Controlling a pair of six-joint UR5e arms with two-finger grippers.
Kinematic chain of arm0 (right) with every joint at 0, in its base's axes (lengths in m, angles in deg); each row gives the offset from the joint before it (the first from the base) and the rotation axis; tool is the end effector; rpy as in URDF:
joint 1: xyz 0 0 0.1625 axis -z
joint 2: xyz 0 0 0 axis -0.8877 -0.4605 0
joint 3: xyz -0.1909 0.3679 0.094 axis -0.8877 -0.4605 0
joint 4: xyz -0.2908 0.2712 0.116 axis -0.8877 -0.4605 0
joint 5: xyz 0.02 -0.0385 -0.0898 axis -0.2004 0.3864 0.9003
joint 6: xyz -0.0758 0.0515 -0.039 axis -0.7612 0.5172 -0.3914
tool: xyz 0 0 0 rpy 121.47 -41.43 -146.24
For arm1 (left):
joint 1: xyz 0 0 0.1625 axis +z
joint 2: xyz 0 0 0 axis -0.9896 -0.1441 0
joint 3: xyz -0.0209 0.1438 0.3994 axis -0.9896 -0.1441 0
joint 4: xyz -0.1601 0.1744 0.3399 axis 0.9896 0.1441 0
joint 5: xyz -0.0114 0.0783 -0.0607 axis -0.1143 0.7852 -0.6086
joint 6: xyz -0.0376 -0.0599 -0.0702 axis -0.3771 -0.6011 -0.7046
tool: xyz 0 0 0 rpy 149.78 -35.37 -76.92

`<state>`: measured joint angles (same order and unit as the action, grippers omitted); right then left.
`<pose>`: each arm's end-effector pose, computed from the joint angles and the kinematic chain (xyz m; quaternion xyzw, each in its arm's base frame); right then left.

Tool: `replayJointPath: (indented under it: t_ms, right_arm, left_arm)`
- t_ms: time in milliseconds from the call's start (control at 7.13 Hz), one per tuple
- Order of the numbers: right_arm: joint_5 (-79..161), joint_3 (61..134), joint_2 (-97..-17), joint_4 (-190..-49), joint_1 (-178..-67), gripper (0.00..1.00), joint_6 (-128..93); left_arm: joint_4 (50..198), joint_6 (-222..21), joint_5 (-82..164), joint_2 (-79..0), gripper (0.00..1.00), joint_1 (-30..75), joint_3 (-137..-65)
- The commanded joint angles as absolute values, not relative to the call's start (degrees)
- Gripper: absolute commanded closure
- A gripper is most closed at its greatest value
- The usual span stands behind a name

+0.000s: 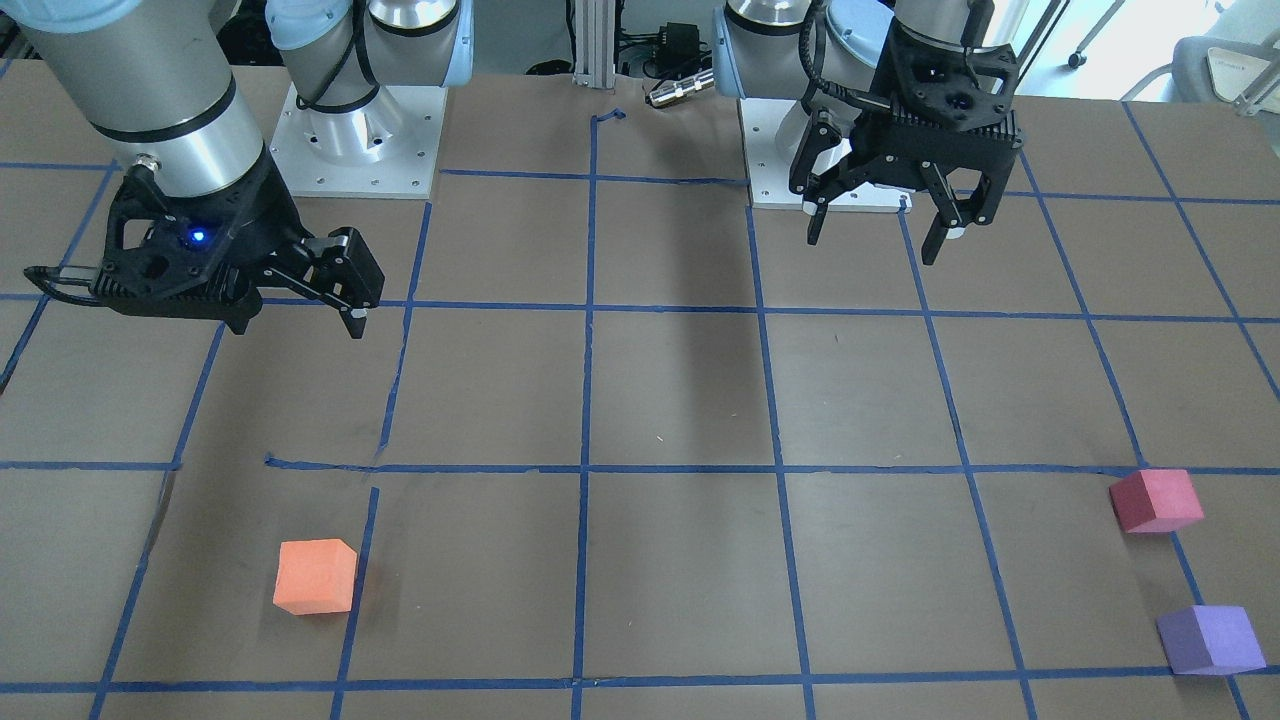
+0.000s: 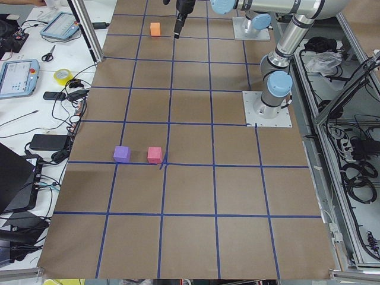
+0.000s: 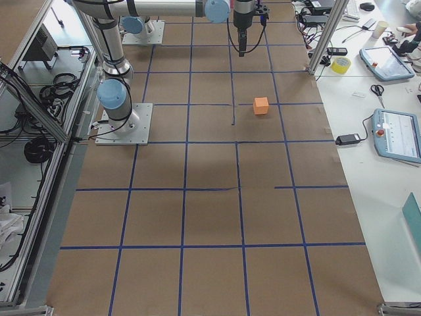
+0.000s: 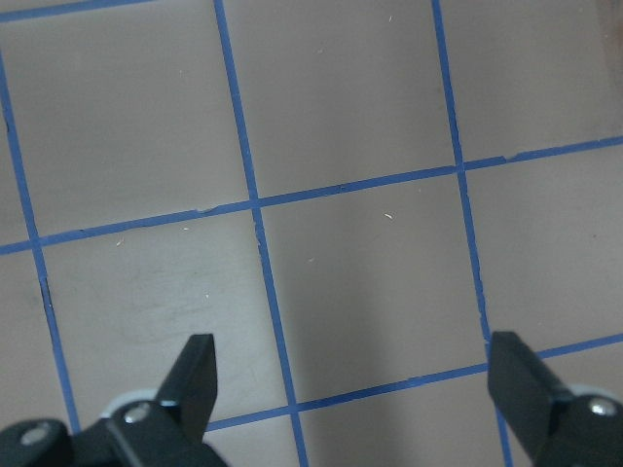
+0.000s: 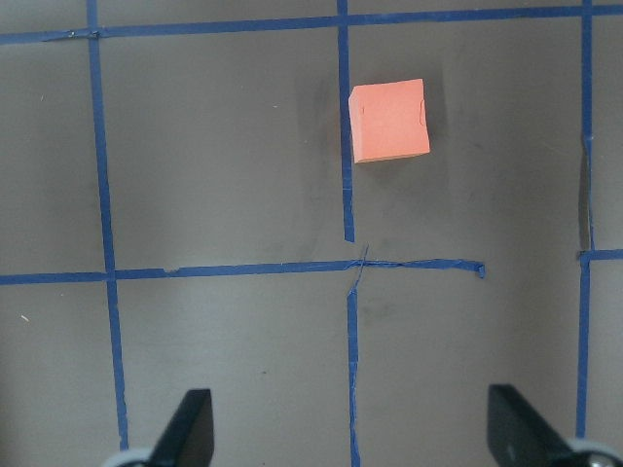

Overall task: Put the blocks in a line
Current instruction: 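Lower the right gripper over the orange cube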

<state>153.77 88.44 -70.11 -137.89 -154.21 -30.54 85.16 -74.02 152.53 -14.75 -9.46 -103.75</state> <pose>0.1494 -0.5468 0.4837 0.0161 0.9993 -0.0327 0.0039 -0.1431 -0.4710 0.5226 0.1103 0.9866 -0.1200 0.0101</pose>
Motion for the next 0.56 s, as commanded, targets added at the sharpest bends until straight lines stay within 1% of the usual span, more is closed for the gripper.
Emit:
replayJointPath:
  t_ms: [0,280,421]
  right_arm:
    - [153.3,88.6,-69.9,-137.9,-154.0,0.00,-30.8]
    - [152.9,88.3,-69.9,-137.8,-150.2,0.00,-30.4]
    - [152.7,88.5,-68.3,-141.2,-149.5,0.00,-30.3]
  left_arm:
    - [84.2,-74.3,149.8,-15.9,0.00,-9.6,-103.5]
    - [84.8,-78.7,149.5,-15.9,0.00,-9.7,-103.4]
    - [86.3,-79.0,149.7,-15.9,0.00,-9.7,-103.4]
